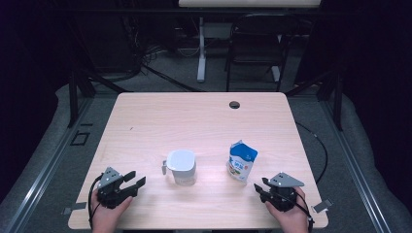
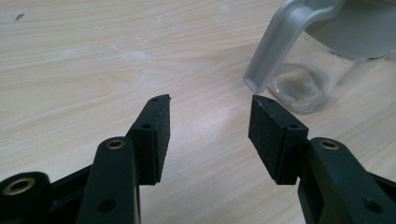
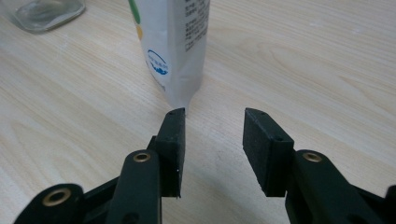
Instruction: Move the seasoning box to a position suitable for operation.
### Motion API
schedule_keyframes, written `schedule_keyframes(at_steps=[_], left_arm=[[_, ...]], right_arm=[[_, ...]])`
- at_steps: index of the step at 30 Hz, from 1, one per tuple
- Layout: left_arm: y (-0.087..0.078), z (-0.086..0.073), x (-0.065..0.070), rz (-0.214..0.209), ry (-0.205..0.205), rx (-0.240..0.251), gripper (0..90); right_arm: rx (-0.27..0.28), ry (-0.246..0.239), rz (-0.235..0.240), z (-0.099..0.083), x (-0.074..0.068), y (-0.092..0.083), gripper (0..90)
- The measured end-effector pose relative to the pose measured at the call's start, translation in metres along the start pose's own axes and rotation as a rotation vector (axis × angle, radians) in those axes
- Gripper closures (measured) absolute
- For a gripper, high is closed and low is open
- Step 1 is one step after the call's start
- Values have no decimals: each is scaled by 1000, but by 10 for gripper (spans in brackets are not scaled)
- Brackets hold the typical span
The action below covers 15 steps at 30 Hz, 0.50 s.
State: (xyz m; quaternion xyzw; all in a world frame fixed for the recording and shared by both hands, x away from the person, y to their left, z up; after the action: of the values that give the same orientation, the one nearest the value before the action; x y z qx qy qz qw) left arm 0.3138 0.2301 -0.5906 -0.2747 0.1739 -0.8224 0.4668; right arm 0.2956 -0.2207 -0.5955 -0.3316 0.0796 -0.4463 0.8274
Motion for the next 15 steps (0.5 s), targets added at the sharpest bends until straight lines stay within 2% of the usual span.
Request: schedule_keyframes(at_steps=[2,3,8,11,15], left_arm=[[1,0,2,-17,-12,6,514],[2,0,4,-23,0,3,519],[3,-1,7,-31,-3,0,542],[1,-2,9,-42,-24,-11,544],[-2,-2,14,-43,-5,-8,535]], right_arm=[[-7,2,3,-1,2,-1,604],[19,25,11,1,2,0,609],[8,15,0,1,1,-2,595],[6,32,-13,3,1,-4,566],[17,40,-24,8,-1,-7,589]])
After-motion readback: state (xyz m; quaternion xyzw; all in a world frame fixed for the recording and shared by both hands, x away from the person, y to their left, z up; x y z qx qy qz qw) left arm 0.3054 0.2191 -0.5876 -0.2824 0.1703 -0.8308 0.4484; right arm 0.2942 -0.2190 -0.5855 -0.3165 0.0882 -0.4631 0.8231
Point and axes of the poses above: each handheld gripper's, and its own axes: y roughly forward along the jaws, z roughly out of its top, x roughly to its right, the point moved 6 cm from there along y, roughly forward along the jaws, and after that the axes turned 10 degrees about -y, right-handed, at the moved point
